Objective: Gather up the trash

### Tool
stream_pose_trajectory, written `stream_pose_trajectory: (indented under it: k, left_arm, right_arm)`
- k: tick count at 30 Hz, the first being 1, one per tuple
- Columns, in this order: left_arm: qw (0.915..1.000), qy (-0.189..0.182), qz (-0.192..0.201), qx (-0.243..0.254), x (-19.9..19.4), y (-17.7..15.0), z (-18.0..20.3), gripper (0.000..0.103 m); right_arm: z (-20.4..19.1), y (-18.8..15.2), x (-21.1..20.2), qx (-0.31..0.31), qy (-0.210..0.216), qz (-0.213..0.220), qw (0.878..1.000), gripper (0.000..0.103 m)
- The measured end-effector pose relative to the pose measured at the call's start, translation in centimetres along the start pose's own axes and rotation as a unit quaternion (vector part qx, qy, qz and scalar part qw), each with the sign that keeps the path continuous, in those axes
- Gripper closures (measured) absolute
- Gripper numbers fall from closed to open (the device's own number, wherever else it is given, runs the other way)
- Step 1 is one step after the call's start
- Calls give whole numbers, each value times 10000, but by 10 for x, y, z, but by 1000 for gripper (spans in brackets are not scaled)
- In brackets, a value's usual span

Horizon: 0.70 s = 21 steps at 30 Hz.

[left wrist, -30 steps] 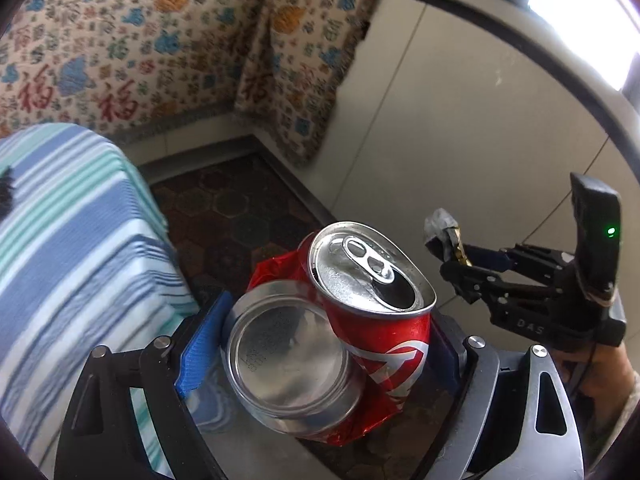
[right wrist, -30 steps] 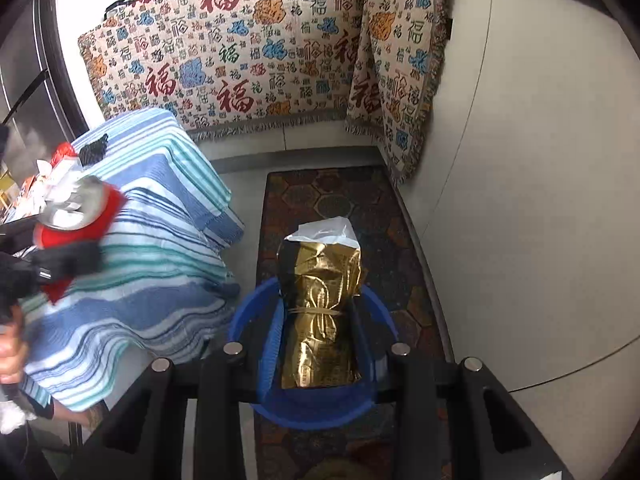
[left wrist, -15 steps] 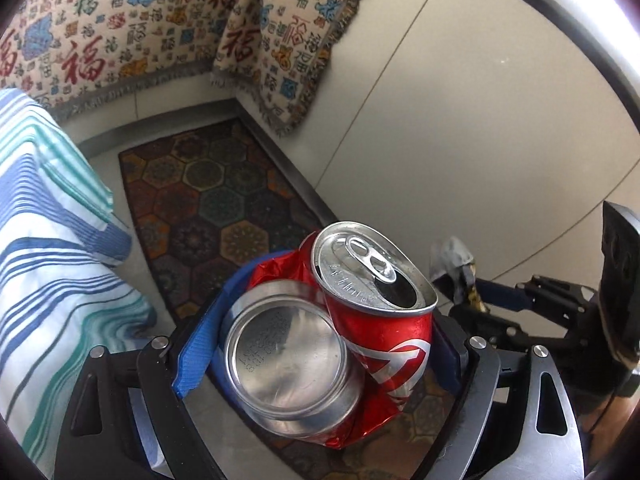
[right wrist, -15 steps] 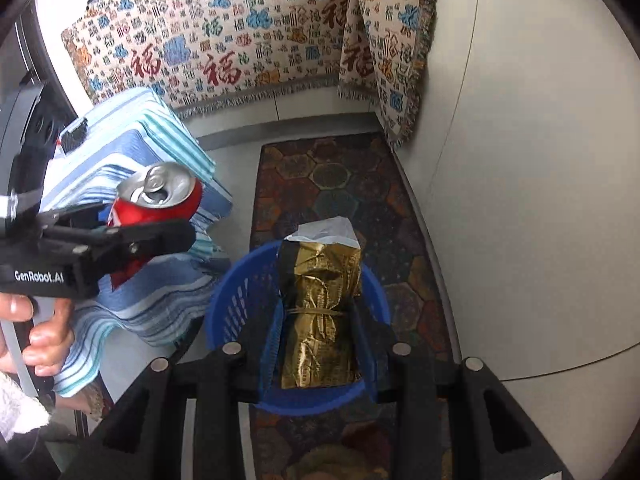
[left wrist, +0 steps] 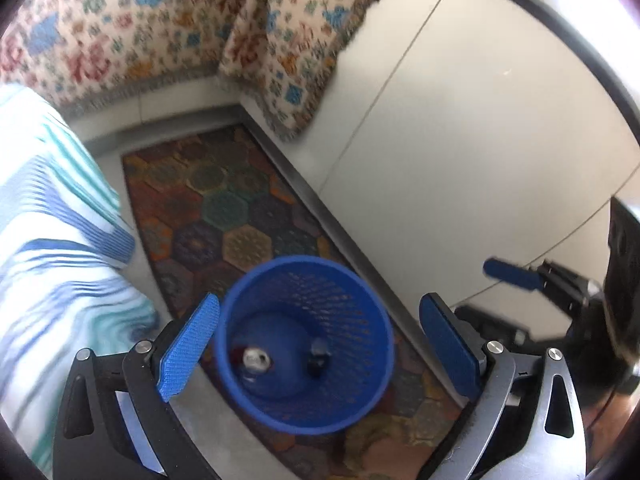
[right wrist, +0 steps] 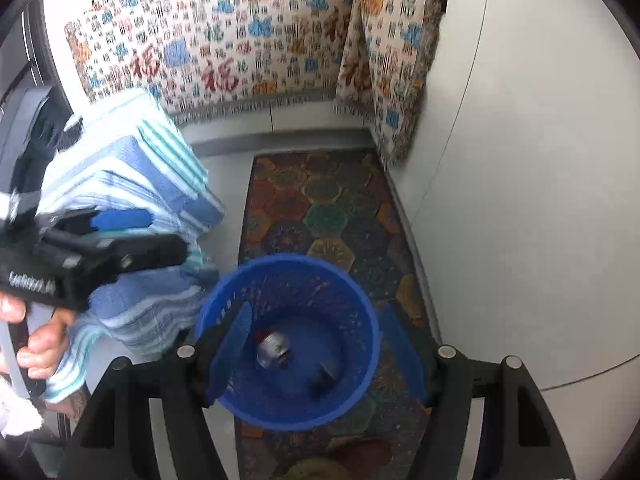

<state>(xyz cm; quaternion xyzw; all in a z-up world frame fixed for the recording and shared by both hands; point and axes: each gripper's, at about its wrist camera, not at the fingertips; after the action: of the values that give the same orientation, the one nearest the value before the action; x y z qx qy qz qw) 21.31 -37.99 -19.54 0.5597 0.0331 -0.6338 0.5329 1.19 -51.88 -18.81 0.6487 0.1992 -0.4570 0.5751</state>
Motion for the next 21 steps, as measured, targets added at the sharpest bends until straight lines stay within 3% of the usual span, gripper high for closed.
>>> stream_pose_trajectory:
  k: [7,12,21]
  left_arm:
    - [9964,508,606,292,-90,-24,-5,3]
    - [9922,904,857,73,-157,-67,-40,3]
    - [9778,1786,1078,-211,-257,-139,-121,3]
  right_arm:
    - [-35,27,-37,-192,171,909,9955,33]
    - [-92,41,-55,-640,390,1378,9876,33]
    - [-210,33,-65,-1134,1218,1641,9723,33]
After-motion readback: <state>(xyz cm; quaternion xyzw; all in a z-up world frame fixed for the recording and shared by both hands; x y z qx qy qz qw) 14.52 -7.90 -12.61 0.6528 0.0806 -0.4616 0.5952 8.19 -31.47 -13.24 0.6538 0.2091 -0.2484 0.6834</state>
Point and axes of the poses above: each gripper's, at about its wrist camera, not at the fingertips, and x roughly the way its jaws point, z to its right, y to its top
